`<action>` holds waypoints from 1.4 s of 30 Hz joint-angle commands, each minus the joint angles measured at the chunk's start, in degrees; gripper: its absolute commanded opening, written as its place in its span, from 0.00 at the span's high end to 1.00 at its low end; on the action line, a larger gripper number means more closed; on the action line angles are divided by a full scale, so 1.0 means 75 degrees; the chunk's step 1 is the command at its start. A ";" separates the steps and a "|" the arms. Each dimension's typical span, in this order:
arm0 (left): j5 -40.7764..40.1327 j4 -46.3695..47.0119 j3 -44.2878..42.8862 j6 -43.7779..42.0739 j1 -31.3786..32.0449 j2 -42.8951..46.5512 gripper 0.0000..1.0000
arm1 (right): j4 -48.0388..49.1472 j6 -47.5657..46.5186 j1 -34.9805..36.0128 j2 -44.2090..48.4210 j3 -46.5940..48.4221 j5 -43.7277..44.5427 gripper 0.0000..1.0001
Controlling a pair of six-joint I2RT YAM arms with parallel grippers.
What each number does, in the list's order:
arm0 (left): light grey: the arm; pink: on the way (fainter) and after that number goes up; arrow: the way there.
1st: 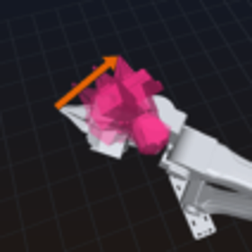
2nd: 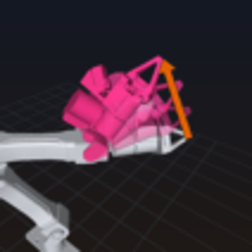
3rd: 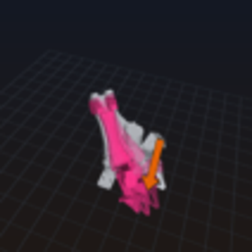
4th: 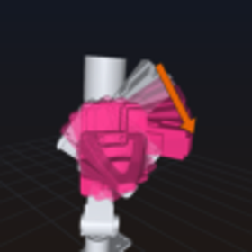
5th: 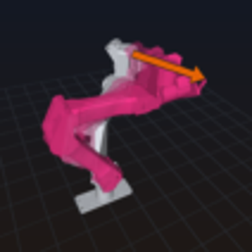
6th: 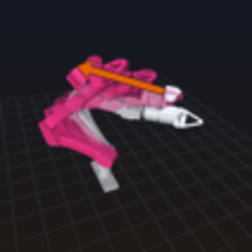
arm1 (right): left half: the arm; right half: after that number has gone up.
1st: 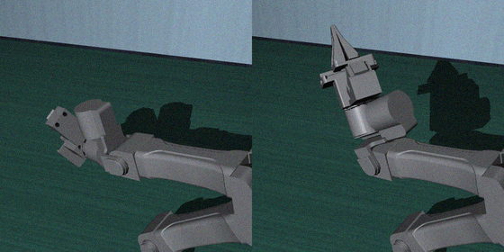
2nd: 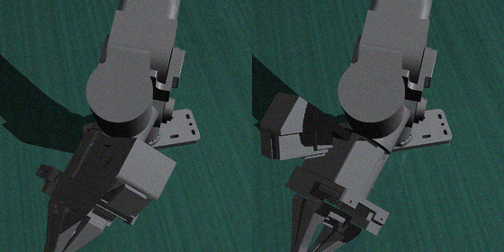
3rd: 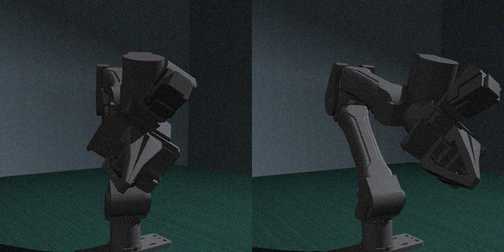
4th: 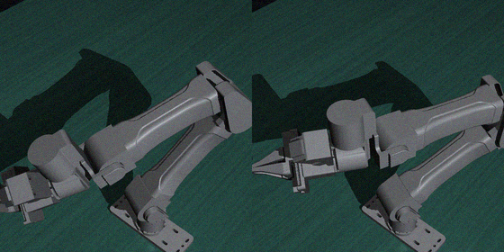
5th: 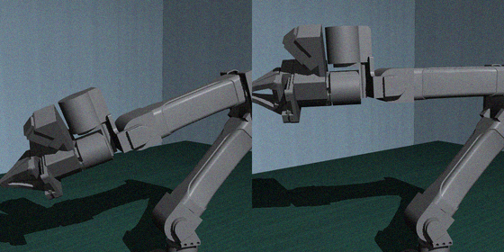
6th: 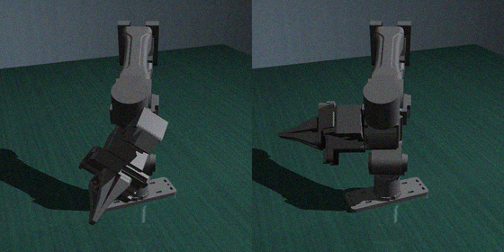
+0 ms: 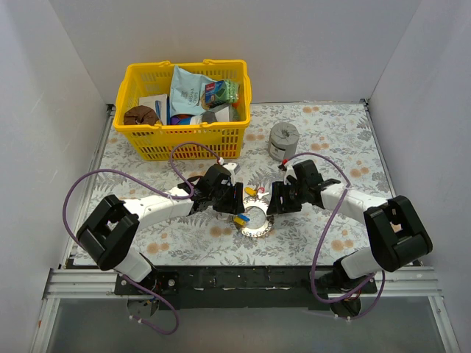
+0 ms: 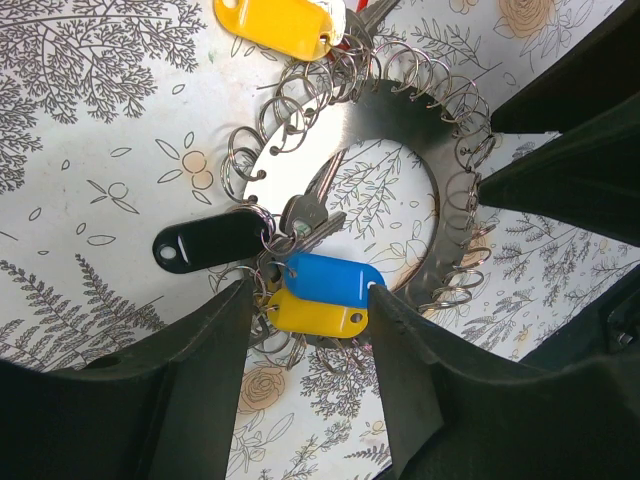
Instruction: Put the keys on the keyring
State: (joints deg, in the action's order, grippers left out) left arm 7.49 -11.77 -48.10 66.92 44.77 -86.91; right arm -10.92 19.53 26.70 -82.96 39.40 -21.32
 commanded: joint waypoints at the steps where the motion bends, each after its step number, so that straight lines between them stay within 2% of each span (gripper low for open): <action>1: -0.0107 0.0128 -0.0045 -0.0040 0.0030 0.0069 0.51 | 0.0577 0.0080 -0.0009 -0.0083 -0.0237 -0.0766 0.39; 9: -0.0119 0.0198 -0.0138 0.0008 0.0030 -0.0048 0.51 | 0.0495 0.0021 0.0003 0.0220 -0.0460 -0.1317 0.40; 17: -0.0260 0.0210 -0.0243 0.0042 0.0030 -0.0189 0.51 | 0.1139 -0.0038 0.0003 0.0936 -0.0530 -0.2067 0.40; 34: -0.0213 -0.0036 -0.0162 0.0453 -0.0064 0.0104 0.53 | 0.0425 -0.0073 -0.0009 0.0808 -0.0132 -0.0767 0.41; 42: -0.0330 -0.0294 0.0236 0.0851 -0.0075 0.0210 0.54 | 0.0459 -0.0038 -0.0009 0.0620 -0.0354 -0.0848 0.41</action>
State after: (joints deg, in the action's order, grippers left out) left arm 6.17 -12.10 -47.77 71.24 44.69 -87.53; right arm -7.22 19.31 26.70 -77.08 36.10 -27.33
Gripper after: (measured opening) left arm 0.465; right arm 0.597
